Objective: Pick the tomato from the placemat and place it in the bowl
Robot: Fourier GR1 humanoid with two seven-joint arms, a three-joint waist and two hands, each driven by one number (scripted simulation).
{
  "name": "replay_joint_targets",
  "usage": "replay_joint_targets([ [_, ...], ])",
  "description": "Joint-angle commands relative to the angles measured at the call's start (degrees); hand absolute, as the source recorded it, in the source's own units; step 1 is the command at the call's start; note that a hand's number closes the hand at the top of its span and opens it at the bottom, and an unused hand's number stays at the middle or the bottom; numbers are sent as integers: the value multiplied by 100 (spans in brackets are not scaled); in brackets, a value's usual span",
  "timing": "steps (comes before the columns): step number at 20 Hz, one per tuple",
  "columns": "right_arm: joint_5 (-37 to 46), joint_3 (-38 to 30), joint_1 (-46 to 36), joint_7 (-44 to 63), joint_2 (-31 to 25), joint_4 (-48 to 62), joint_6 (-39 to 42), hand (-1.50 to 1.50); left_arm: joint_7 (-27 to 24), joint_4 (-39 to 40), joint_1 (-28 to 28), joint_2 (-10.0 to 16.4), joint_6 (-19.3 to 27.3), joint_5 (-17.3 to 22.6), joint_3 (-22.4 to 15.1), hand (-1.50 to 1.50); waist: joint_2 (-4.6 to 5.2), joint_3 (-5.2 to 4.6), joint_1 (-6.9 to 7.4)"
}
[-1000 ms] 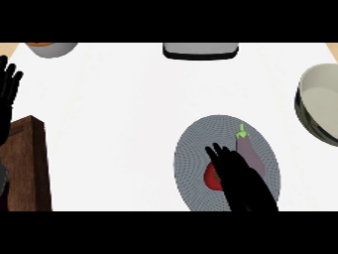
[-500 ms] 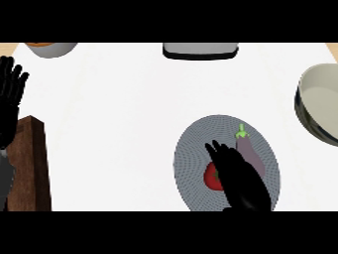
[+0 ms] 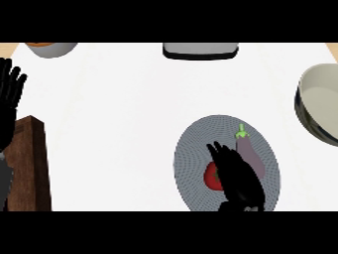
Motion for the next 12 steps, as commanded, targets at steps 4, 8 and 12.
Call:
replay_joint_targets([
  [4, 160, -217, -282, -946, -227, 820, -796, 150, 281, -183, -76, -25, 13, -64, 54, 0, 0, 2, 15],
  [8, 366, -165, -415, -824, -36, 653, -859, 150, 72, 49, -80, -8, -187, -3, 208, 0, 0, 0, 7],
  [12, 565, 43, 169, -1108, -383, 246, -1115, 150, -143, 30, 27, -43, -189, -113, 238, 0, -5, -1, -10],
])
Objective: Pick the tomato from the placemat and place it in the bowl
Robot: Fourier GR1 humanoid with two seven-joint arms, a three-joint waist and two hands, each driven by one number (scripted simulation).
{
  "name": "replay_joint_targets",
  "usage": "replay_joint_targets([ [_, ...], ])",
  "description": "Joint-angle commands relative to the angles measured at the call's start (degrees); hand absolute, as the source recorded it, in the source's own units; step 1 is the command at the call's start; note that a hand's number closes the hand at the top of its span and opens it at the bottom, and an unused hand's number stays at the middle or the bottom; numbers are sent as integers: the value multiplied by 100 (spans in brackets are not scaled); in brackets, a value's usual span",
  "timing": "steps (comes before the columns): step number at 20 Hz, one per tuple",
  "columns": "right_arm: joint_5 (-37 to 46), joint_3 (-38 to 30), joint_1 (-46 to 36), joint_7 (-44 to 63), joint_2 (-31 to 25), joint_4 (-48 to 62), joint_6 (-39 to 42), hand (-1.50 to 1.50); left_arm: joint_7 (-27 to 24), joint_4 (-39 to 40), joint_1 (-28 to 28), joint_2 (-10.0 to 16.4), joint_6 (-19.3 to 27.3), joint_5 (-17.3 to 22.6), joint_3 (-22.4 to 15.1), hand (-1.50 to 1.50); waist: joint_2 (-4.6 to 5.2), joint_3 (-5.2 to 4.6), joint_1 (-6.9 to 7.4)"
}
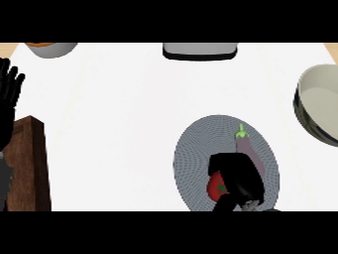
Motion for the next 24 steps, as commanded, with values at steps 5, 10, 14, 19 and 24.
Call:
replay_joint_targets([
  [5, -346, -1319, 1053, -470, -1344, -570, -352, 150, 215, -161, 75, 105, 89, -20, 201, 0, -18, 32, -304],
  [10, -870, -3285, 1657, -311, -2230, -92, -431, 150, 118, -109, 315, 164, 218, 4, 477, 0, -34, 55, -909],
  [14, -1775, -4815, 2032, -1103, -3169, 330, -410, 150, 139, -159, 437, 195, 123, 36, 474, 0, -74, 43, -779],
  [19, -2690, -6530, 2386, -2445, -4199, 1217, -545, 150, 56, -185, 444, 31, 116, -1, 319, 0, -56, 36, -596],
  [24, -3928, -7784, 2772, -4096, -4604, 1759, -48, 150, 258, -280, 268, 111, 88, 23, 283, 0, -53, 30, -412],
])
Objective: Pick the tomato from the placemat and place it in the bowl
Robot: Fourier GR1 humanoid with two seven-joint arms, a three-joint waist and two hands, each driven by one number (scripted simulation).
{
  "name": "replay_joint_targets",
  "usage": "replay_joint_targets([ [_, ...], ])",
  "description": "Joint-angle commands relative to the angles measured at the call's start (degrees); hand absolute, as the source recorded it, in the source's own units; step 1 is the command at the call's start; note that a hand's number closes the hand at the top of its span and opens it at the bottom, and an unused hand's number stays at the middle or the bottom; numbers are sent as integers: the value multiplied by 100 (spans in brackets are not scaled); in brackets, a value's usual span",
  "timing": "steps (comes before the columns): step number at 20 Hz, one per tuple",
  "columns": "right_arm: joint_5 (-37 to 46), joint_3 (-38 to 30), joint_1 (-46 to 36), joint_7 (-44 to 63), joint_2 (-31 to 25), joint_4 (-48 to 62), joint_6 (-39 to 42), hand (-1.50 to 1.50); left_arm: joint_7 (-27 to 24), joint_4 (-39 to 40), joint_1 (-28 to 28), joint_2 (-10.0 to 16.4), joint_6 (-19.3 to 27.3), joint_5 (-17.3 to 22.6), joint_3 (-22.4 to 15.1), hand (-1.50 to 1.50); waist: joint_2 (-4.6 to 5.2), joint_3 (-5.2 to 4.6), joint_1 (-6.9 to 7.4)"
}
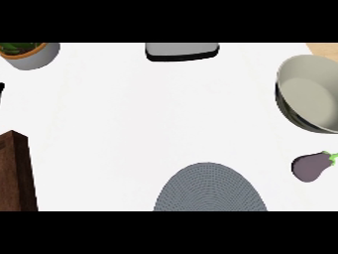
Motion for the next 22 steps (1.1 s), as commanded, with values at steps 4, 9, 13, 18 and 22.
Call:
replay_joint_targets([
  [4, -1293, -1881, 265, -1498, -928, 588, 698, 150, 169, -73, -299, -84, 23, -73, -230, 0, 50, -8, 291],
  [9, -2113, -2259, -128, -1274, -1067, 443, 1651, 150, -28, -41, -259, -378, 94, -213, -462, 0, 72, -11, 457],
  [13, -2713, -2335, -620, -399, -1327, 180, 2306, 150, 19, 29, -359, -139, -119, -58, -276, 0, 88, -14, 540],
  [18, -3140, -1750, -1451, 881, -1426, -334, 2404, 150, -198, 360, -530, -251, -135, -114, -332, 0, 108, -13, 603],
  [22, -3322, -1270, -1907, 1693, -1500, -634, 2465, 150, -235, 647, -746, -68, -242, -90, -187, 0, 110, -12, 582],
])
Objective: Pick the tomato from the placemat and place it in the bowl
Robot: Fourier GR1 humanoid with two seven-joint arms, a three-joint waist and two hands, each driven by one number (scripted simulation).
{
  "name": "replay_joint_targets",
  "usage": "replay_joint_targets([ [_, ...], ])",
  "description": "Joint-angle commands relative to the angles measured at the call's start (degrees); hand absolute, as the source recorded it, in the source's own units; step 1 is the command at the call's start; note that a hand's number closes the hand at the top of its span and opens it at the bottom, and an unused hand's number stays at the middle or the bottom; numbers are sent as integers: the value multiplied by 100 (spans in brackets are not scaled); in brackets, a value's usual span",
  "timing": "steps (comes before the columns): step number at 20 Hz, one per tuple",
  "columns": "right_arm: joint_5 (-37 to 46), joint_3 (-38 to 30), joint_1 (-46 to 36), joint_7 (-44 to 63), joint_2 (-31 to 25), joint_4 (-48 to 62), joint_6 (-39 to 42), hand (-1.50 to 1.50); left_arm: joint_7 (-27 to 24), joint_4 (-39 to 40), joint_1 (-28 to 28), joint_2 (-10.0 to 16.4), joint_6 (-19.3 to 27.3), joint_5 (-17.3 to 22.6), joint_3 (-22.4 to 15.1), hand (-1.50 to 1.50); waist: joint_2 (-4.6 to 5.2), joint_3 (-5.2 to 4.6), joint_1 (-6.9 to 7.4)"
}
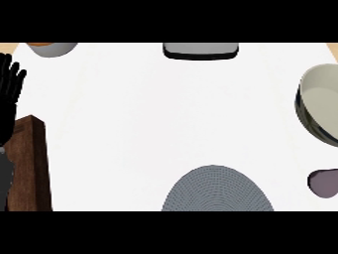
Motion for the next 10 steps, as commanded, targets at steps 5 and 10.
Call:
replay_joint_targets([
  [5, -194, 1822, -1357, 1618, -98, -567, -334, 150, -92, 261, -225, -20, -31, -76, -37, 0, 38, 0, 136],
  [10, 253, 2893, -2005, 1745, 299, -311, -749, 150, 162, -223, 130, 58, -211, 166, 79, 0, 13, 6, 145],
])
